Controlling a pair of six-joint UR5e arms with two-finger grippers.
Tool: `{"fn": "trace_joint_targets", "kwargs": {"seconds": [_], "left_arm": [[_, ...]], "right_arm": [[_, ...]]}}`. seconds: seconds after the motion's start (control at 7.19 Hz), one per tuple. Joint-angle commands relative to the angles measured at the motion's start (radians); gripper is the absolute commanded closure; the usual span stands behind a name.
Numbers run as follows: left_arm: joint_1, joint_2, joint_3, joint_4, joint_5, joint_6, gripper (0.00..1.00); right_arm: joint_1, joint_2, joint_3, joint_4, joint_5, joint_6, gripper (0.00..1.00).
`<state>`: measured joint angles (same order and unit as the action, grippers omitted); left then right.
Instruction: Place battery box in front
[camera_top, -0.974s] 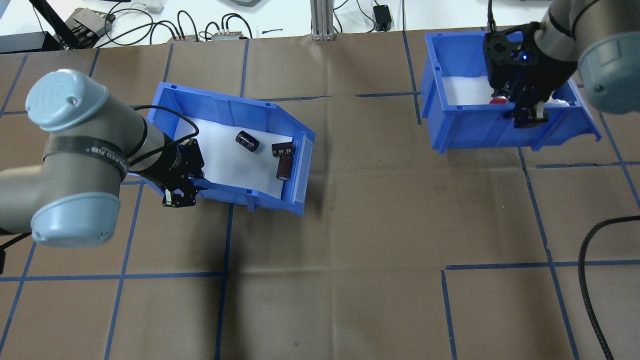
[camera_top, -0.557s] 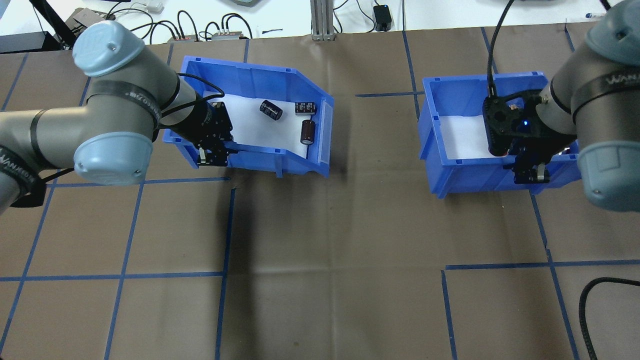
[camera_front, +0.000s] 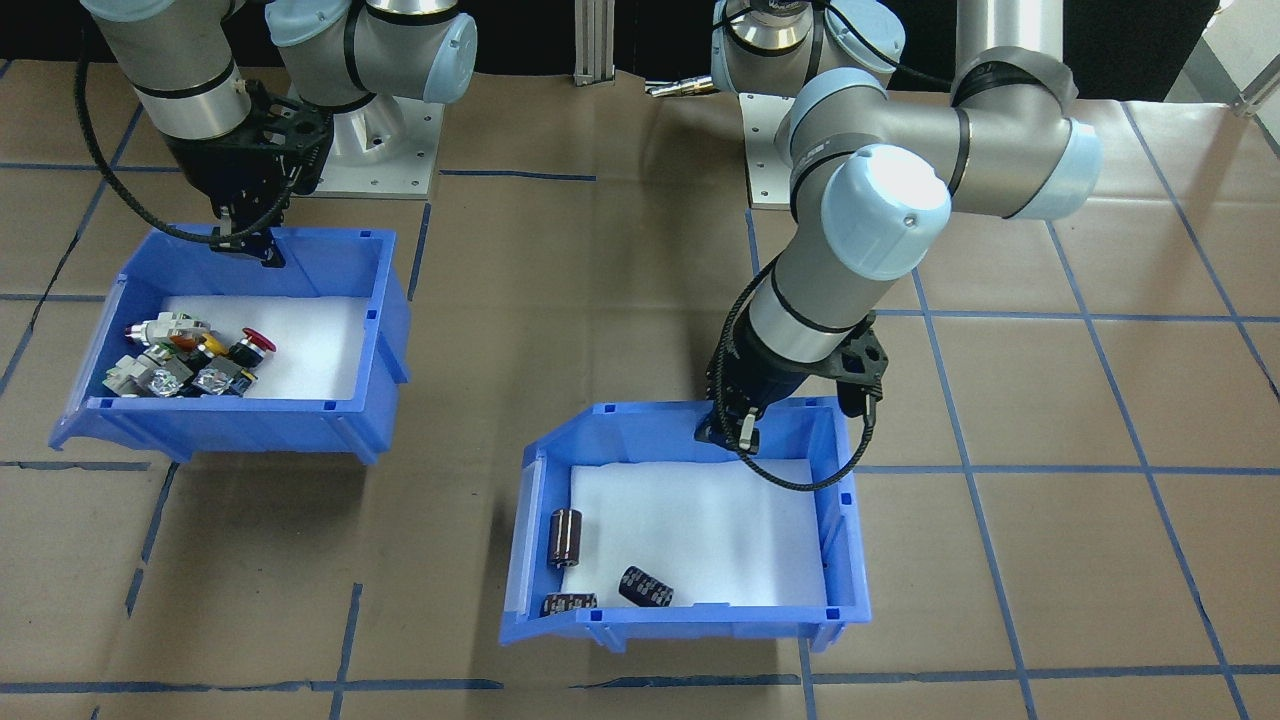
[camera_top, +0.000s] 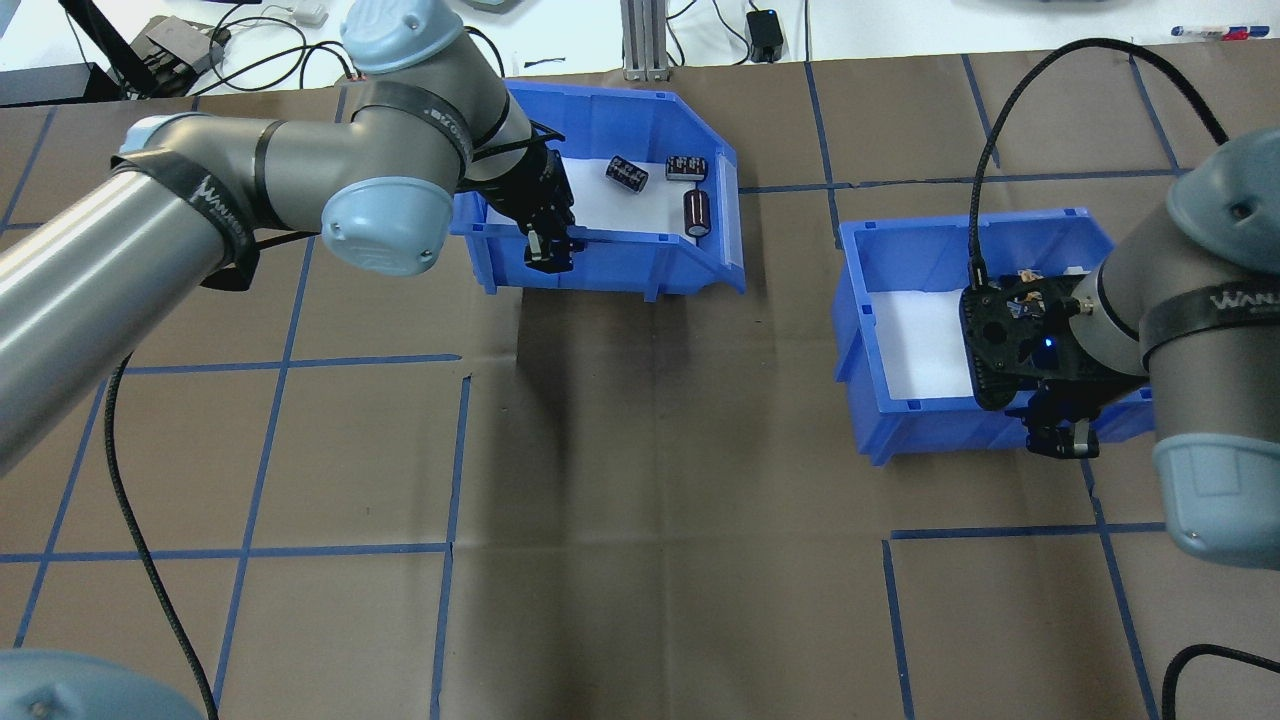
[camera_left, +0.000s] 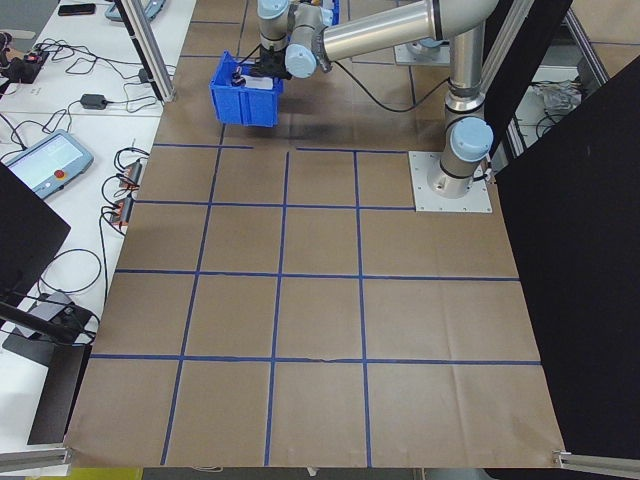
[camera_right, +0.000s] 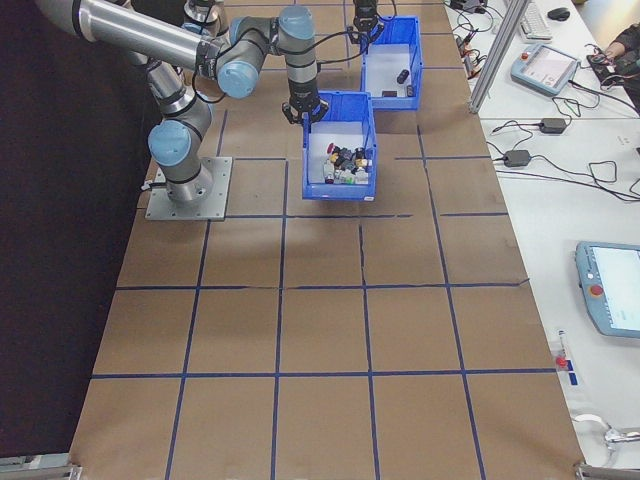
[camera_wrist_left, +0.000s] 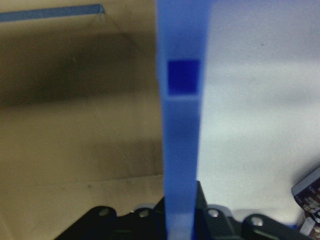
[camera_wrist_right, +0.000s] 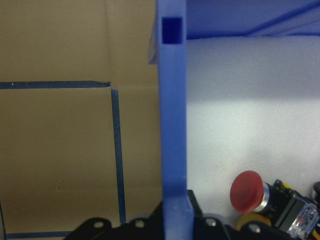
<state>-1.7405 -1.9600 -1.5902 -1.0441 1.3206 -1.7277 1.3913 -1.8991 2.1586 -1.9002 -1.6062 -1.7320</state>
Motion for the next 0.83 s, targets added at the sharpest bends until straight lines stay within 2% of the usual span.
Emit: {"fn": "trace_joint_targets", "kwargs": {"seconds": [0.0,0.28,0.42,0.7], "left_arm": [[-0.017,-0.066,0.019,0.07,-0.071,-0.038,0.99],[-0.025,-0.072,0.015,0.092,-0.076,-0.041,0.95],[-0.039,-0.071,-0.008,0.092,-0.076,-0.033,0.86],[-0.056,-0.063,-0.017,0.09,-0.078,-0.032,0.86]], "right_arm": [[0.002,-0.052,0.046,0.001,0.0,0.003,1.0],[0.006,-0.055,0.049,0.004,0.003,0.014,1.0],[0.009,-0.058,0.056,0.004,0.005,0.014,1.0],[0.02,-0.084,0.085,0.004,0.009,0.015,1.0]]}}
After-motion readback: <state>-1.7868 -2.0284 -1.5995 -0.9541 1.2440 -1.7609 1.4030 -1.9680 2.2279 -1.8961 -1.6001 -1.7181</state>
